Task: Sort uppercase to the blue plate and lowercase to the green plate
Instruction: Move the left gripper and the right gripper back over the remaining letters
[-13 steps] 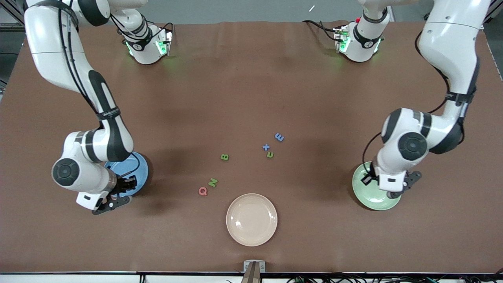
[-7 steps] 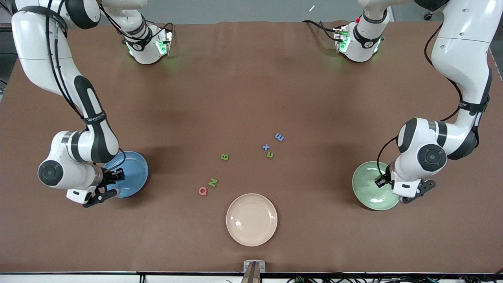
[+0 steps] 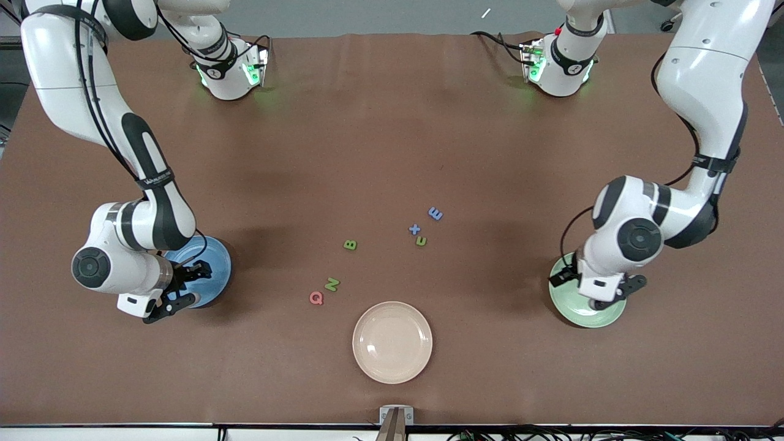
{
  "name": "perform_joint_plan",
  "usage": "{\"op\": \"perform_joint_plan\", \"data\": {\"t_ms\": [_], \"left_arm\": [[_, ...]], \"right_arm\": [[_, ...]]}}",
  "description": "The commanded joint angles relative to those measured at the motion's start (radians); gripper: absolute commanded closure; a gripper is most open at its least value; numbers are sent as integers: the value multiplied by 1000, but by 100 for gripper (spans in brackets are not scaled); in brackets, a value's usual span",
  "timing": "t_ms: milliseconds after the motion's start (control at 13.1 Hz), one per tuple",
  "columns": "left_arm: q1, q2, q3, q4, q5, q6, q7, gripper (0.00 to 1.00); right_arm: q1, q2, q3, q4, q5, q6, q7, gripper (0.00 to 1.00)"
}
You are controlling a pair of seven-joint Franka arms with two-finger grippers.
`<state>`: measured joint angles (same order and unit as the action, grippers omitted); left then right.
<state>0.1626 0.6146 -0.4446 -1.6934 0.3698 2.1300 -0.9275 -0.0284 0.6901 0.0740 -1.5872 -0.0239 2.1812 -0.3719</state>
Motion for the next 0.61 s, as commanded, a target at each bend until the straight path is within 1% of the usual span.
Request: {"op": "perform_joint_plan", "data": {"t_ms": [0, 76, 229, 306, 382, 535], "left_arm": [[-2, -39, -72, -12, 8, -71, -57, 0], [-2, -41, -98, -20, 8, -73, -106, 1], [-9, -39, -137, -48, 14, -71, -201, 1], [-18, -39, -152, -66, 14, -70, -226, 3], [-37, -39, -157, -80, 14, -68, -267, 5], [-109, -30, -157, -91, 14, -61, -390, 6]], "right_arm": [[24, -31, 64, 3, 1, -9, 183, 23], [47, -32, 79, 3, 1, -8, 265, 23], [119, -31, 84, 3, -1, -6, 435, 20], [161, -29, 84, 3, 1, -3, 515, 20], [200, -29, 84, 3, 1, -1, 590, 20], [284, -27, 84, -4, 1, 0, 750, 19]]}}
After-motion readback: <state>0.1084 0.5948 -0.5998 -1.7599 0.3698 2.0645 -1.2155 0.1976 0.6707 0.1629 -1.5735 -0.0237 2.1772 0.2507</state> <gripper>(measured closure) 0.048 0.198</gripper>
